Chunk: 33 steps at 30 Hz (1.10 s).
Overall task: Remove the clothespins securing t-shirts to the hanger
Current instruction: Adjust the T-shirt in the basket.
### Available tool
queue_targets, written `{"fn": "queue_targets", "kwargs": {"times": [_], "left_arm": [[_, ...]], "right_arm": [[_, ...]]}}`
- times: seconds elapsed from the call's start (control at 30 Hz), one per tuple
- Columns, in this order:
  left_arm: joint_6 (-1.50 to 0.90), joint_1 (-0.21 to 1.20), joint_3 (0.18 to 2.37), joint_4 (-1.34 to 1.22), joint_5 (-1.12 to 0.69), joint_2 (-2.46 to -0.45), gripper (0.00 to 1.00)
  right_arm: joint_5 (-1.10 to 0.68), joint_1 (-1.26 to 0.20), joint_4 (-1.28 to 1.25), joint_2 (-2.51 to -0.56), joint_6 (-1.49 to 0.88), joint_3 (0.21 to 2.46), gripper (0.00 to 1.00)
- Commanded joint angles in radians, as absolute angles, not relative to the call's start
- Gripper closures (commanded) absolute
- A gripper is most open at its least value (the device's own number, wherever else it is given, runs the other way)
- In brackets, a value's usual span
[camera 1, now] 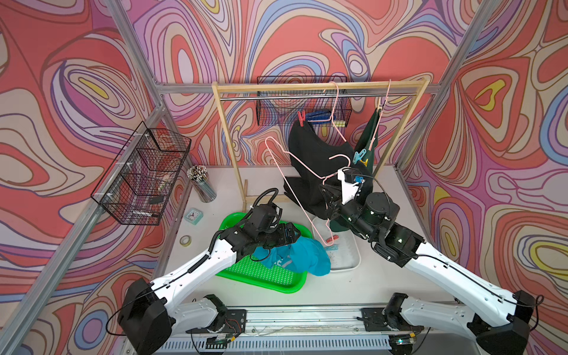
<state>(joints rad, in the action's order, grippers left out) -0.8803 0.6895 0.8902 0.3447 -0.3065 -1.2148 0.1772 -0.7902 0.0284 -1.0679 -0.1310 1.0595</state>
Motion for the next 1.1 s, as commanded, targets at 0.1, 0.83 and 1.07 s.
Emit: {"fn": "queue_targets", "kwargs": {"times": [0.1,0.83,1.07], "left_arm": [[-0.909,0.698,0.893,0.307,-0.286,-1.234,0.75],[-0.758,0.553,0.971,0.819,-0.008,-0.944,1.0],[-0.75,0.538,0.882,0.917,0.052,-0.935,0.83]], "right_arm": [[0.2,-0.787,0.053,-1.029,-0.129,1.039,1.0],[0.174,-0.786,0.193,-0.998,-0.123,1.022,1.0],[0.159,-0.787,0.214,-1.029,-0.121,1.032,1.0]]}}
